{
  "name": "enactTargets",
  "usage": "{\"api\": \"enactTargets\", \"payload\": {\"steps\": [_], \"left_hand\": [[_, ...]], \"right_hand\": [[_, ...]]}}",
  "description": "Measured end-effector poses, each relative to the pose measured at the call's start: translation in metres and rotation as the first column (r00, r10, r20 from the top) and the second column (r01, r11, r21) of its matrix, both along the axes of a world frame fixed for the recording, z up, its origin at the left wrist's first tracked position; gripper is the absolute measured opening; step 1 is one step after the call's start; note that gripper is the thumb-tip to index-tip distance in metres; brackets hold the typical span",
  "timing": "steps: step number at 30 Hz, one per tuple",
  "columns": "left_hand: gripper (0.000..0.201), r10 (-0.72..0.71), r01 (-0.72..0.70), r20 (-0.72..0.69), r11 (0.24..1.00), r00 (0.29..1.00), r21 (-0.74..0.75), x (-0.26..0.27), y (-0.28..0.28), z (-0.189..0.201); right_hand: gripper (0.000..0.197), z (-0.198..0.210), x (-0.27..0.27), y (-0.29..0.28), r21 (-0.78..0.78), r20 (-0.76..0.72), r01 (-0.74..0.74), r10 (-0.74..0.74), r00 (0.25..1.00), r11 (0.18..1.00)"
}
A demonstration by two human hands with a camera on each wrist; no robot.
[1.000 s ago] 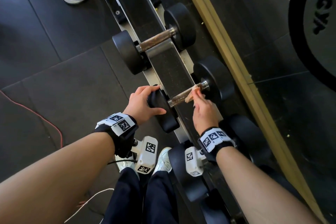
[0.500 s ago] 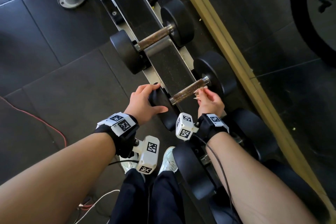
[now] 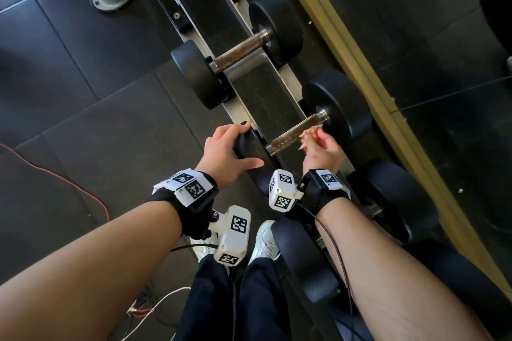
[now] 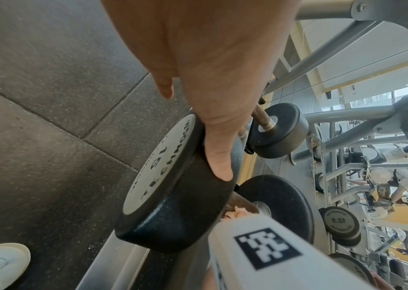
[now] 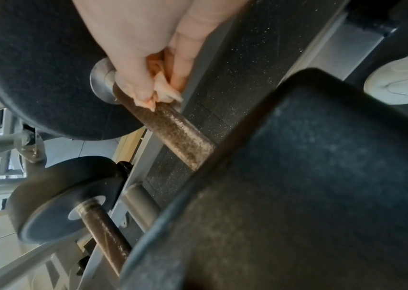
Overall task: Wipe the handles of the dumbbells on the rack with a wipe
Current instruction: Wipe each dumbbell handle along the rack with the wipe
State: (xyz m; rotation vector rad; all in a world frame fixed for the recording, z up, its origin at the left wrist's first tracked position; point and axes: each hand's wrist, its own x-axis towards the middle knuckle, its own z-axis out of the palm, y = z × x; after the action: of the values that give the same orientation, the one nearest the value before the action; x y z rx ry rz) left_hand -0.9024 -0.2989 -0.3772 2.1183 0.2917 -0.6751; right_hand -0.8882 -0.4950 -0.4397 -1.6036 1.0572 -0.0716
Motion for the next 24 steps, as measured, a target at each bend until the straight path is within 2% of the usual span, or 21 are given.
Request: {"api": "enactTargets", "payload": {"steps": [3,5,8,10,12,15,17,22,24], "left_hand": [[0.081,-0.003,0.003,0.002,1.0,1.0,0.0,0.0,0.0,0.001],[0.081,-0.003,0.003,0.005,1.0,1.0,0.004,0.0,0.0,0.002],[0.082,-0.009,0.009,0.008,1.0,1.0,0.016,0.001,-0.001,0.004],[0.082,-0.011,0.011,0.004,1.0,1.0,0.016,0.001,-0.001,0.006],[0.082,-0.012,0.012,0.005,1.0,1.0,0.019,0.001,-0.001,0.007],[0.082,-0.009,0.009,0.011,1.0,1.0,0.02,0.0,-0.001,0.006],[0.081,-0.006,0.006,0.017,1.0,1.0,0.016,0.0,0.0,0.005],[0.081,0.006,-0.006,0.022,1.0,1.0,0.007,-0.001,-0.001,0.003],[0.081,0.013,-0.013,0.015,1.0,1.0,0.007,-0.001,-0.001,0.004]], "right_hand": [[0.026,0.003,-0.003,0.006,-0.04,-0.052,-0.033,0.031,0.998,0.999],[0.024,0.005,-0.012,0.011,-0.045,-0.093,-0.111,0.107,0.99,0.993],[0.022,0.009,-0.031,0.014,0.021,-0.124,-0.287,0.287,0.95,0.958],[0.022,0.011,-0.037,0.008,0.065,-0.112,-0.337,0.343,0.933,0.939],[0.025,0.015,-0.032,-0.005,0.029,-0.117,-0.269,0.27,0.956,0.963],[0.029,0.016,-0.011,-0.023,-0.043,-0.007,-0.106,0.106,0.994,0.993],[0.029,0.018,0.0,-0.021,-0.076,0.016,-0.101,0.103,0.995,0.992],[0.025,0.02,-0.015,0.013,-0.034,-0.051,-0.284,0.283,0.958,0.958],[0.02,0.022,-0.029,0.014,-0.042,-0.128,-0.449,0.441,0.888,0.893]]}}
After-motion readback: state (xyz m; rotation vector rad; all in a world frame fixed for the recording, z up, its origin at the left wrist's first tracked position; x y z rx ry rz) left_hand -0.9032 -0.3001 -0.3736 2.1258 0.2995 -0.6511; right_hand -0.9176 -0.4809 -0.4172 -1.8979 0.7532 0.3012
